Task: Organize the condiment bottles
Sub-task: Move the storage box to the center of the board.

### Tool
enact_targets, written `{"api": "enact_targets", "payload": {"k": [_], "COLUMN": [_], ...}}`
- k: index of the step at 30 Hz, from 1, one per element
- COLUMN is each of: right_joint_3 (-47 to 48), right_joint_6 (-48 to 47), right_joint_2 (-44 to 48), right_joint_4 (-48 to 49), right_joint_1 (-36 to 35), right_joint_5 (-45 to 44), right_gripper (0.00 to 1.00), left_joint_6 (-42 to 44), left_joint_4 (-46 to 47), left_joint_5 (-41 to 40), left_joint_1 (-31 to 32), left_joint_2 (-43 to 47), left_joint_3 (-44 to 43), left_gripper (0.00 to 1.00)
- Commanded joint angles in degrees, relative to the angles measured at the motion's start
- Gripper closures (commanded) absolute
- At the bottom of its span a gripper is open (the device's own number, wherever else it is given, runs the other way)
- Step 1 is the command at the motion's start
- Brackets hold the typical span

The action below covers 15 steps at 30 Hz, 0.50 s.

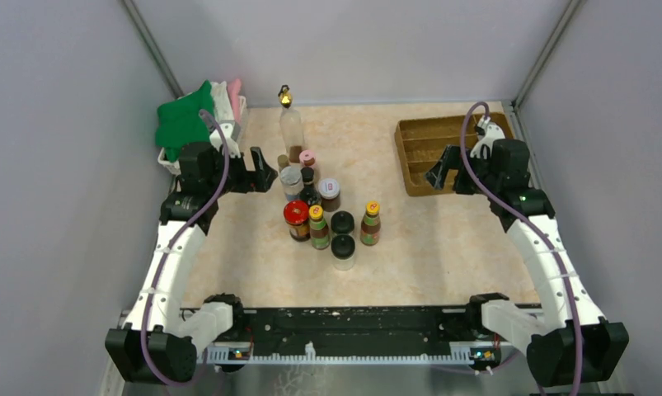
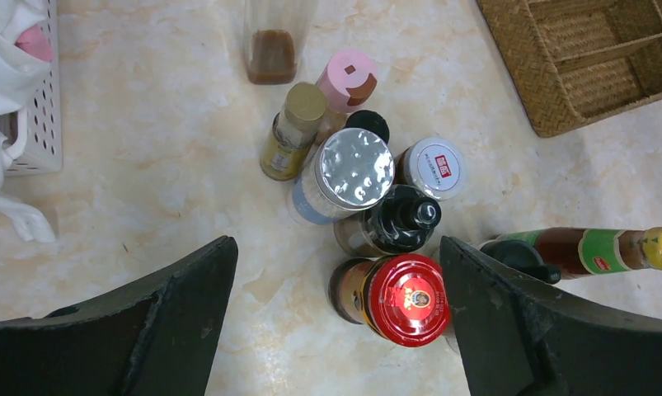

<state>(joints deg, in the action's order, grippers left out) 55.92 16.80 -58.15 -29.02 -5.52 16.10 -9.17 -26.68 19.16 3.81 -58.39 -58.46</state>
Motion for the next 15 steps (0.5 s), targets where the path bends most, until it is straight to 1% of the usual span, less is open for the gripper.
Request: {"api": "enact_targets", "payload": {"k": [1, 4, 7, 12, 15], "right_joint_3": [-0.29, -0.60, -0.54, 2.09, 3.16], "right_joint_6": [0.65, 0.66, 1.20, 0.14, 0.03], "right_joint_2": [1.06, 0.90, -0.01, -1.99, -2.58], "right_joint_4": [3.23, 3.55, 4.73, 3.43, 2.63], "right_joint_1": [-0.28, -0.48, -2.30, -7.84, -9.60], "right_joint_5": [2.72, 5.00, 7.44, 5.24, 5.10], "right_gripper": [0.01, 0.01, 0.01, 0.01, 0.01], "left_joint_6": [-0.85, -0.98, -1.19, -1.34, -1.22], "left_joint_4": [3.04, 2.83, 2.77, 2.77, 1.35], "left_joint_5": [0.07, 0.59, 1.39, 3.32, 5.45], "left_joint_1": [0.05, 0.05, 0.05, 0.05, 0.05], "left_joint_2": [0.28, -0.09, -0.31, -0.58, -1.57], "left_joint_3": [0.18, 0.02, -0.08, -0.42, -1.38], "left_gripper": [0.01, 0.01, 0.01, 0.01, 0.01]}}
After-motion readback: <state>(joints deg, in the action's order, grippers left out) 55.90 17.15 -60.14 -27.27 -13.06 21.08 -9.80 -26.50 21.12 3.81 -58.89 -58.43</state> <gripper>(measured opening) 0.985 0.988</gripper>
